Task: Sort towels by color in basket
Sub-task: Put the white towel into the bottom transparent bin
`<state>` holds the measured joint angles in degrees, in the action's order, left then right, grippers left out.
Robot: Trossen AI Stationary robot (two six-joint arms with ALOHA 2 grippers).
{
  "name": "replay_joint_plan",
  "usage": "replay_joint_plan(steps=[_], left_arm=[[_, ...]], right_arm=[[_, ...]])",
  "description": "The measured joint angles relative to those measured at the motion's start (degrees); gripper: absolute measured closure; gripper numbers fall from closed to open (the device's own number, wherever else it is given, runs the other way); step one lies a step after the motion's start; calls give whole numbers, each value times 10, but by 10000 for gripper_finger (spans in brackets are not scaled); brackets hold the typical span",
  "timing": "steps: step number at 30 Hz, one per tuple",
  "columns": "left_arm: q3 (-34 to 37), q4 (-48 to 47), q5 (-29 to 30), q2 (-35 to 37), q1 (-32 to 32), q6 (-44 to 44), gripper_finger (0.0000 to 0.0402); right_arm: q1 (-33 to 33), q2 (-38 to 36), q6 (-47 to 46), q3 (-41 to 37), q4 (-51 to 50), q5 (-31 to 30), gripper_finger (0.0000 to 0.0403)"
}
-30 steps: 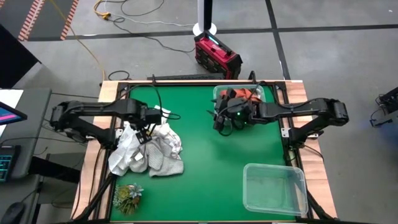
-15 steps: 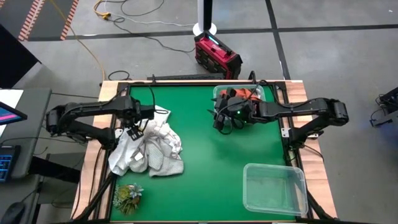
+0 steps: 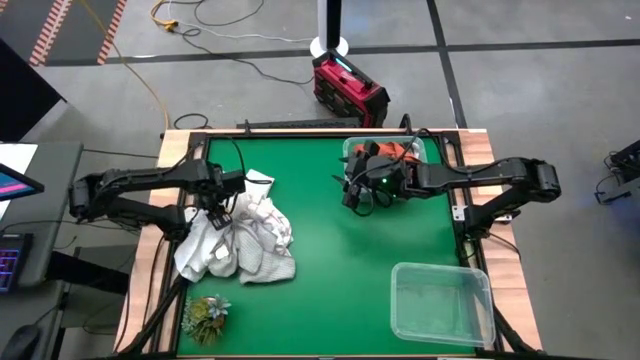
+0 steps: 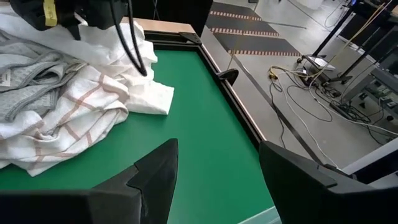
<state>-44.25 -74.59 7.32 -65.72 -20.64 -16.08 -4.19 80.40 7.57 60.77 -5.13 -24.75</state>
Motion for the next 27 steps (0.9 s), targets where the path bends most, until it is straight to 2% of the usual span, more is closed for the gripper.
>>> replay_joint_plan(steps=[4, 5, 9, 13, 18, 22, 24, 27], left_arm=[[-17, -1, 1, 8, 0, 15, 371], [-21, -1, 2, 12, 0, 18, 386], [-50, -1, 18, 24, 0, 26, 399], [-108, 11, 23, 42, 0, 40, 400], [-188, 71, 2, 72, 4, 67, 401], [-230, 145, 1, 86, 12, 92, 401], [-241, 187, -7, 86, 18, 109, 401], [-248, 258, -27, 83, 28, 138, 401]], right_arm=[[0, 0, 0, 0, 0, 0, 148], [0, 0, 0, 0, 0, 0, 148], [0, 0, 0, 0, 0, 0, 148], [0, 0, 0, 0, 1, 5, 148], [-1, 6, 18, -1, 38, 56, 148], [0, 30, 60, -27, 168, 120, 148], [4, 50, 85, -41, 272, 131, 148], [17, 66, 144, -43, 341, 131, 148]])
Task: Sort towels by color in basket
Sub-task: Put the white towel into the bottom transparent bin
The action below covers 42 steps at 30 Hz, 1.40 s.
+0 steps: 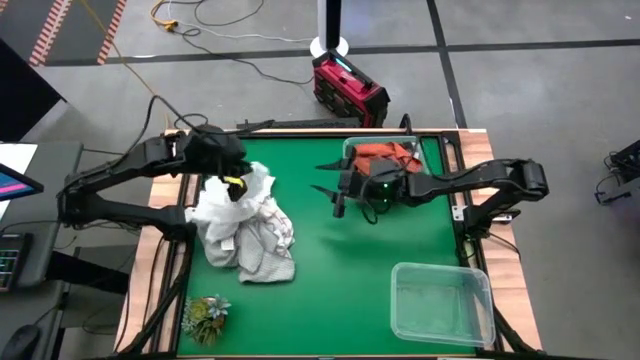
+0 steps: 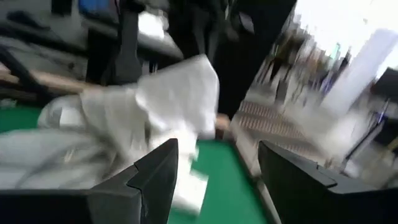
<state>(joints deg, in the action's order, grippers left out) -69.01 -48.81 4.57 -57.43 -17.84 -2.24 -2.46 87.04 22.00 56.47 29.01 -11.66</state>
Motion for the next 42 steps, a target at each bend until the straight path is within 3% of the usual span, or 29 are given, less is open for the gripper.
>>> replay_joint_plan(steps=[5, 10, 18, 24, 31, 35, 40, 42], left_arm=[[0, 131, -28, -11, 14, 35, 401], [0, 233, -107, -31, 27, 64, 401], [0, 358, -216, -76, 49, 76, 401], [0, 428, -229, -83, 77, 120, 401], [0, 528, -229, -82, 84, 150, 401], [0, 558, -223, -74, 84, 150, 401], [0, 522, -135, -56, 83, 109, 395], [0, 493, -117, -54, 82, 110, 375]], right_arm=[[18, 5, 15, 23, 29, 3, 148], [13, 8, 9, 36, 29, 26, 148], [1, 72, 9, 81, 33, 39, 148], [1, 110, 0, 95, 35, 39, 148], [1, 136, -11, 97, 115, 38, 153], [1, 133, -11, 97, 110, 38, 211], [1, 110, -5, 97, 39, 37, 364], [1, 97, -5, 97, 0, 37, 383]])
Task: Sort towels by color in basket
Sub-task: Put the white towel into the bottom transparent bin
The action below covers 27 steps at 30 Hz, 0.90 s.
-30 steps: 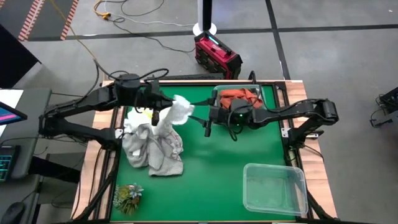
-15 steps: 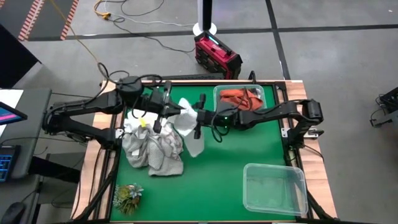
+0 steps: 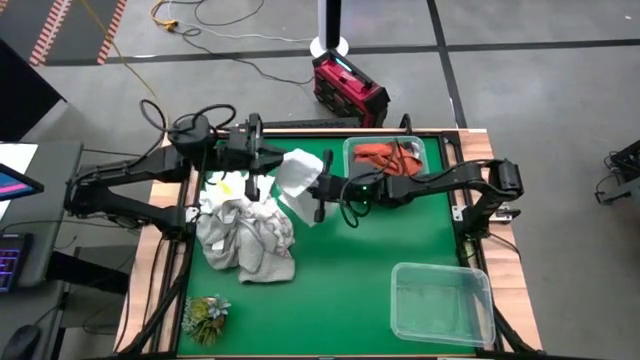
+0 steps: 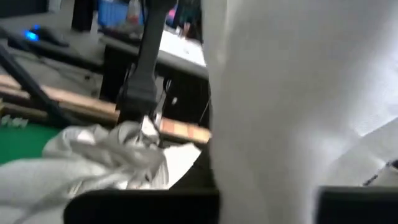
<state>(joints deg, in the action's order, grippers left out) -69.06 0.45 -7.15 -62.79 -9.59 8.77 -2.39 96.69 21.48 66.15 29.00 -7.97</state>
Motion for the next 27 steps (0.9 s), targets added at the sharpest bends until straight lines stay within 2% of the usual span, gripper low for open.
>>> replay_joint_plan(steps=[6, 9, 12, 17, 20, 25, 27], left_arm=[[-35, -117, 10, 12, 3, 1, 268], [-69, -193, 8, 11, 7, 17, 214], [-86, -244, -1, 11, 15, 35, 180], [-93, -276, 0, 16, 20, 39, 169], [-94, -293, 12, 22, 20, 39, 168], [-94, -318, 66, 23, 20, 39, 168], [-94, -328, 84, 24, 20, 38, 168]], right_arm=[[20, -93, -24, 0, -123, -1, 379], [42, -167, -26, 0, -170, 0, 385], [64, -244, -38, 0, -205, 0, 385], [104, -346, -140, 0, -277, 10, 385], [135, -393, -202, 0, -294, 45, 378], [192, -458, -217, 0, -295, 93, 376], [216, -470, -222, 0, -301, 139, 381]])
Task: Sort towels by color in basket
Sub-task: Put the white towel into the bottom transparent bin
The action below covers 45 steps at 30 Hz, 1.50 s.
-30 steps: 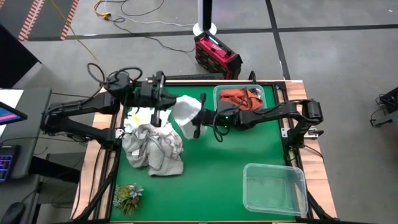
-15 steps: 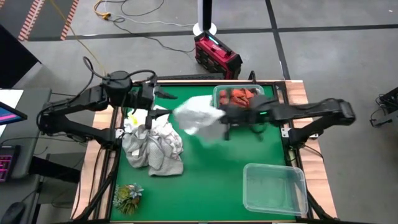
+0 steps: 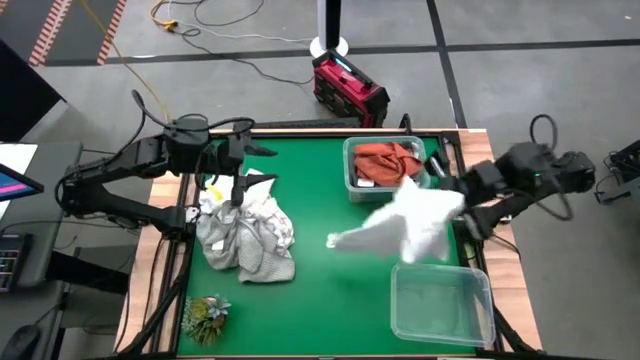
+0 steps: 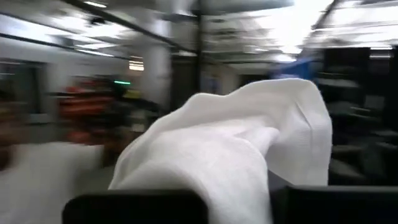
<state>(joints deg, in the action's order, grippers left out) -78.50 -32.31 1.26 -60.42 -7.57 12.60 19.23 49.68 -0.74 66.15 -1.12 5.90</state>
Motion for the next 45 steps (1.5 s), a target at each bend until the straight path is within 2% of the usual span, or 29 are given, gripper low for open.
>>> replay_joint_plan(steps=[2, 4, 7, 11, 19, 26, 32, 40, 45], left_arm=[[0, -10, 15, 0, 0, 1, 168], [0, -18, 33, 0, 0, 0, 168], [0, -38, 52, 2, 0, -8, 168], [0, -62, 59, 5, 0, -21, 168], [0, -84, 60, 5, 0, -50, 168], [0, -124, 77, 5, 0, -60, 168], [0, -143, 78, 4, 0, -75, 168], [0, -160, 78, 4, 0, -83, 168], [0, -162, 78, 4, 0, -81, 168]], right_arm=[[24, -7, 2, 0, -7, 70, 382], [49, -10, 11, 0, -30, 100, 382], [77, -23, -20, 13, -143, 62, 381], [94, -34, -145, 27, -249, 2, 381], [95, -19, -448, 33, -393, -8, 378], [122, 26, -628, -24, -480, -28, 382], [162, 59, -714, -67, -495, -29, 383], [265, 109, -885, -78, -480, -21, 384], [336, 149, -923, -78, -440, -79, 384]])
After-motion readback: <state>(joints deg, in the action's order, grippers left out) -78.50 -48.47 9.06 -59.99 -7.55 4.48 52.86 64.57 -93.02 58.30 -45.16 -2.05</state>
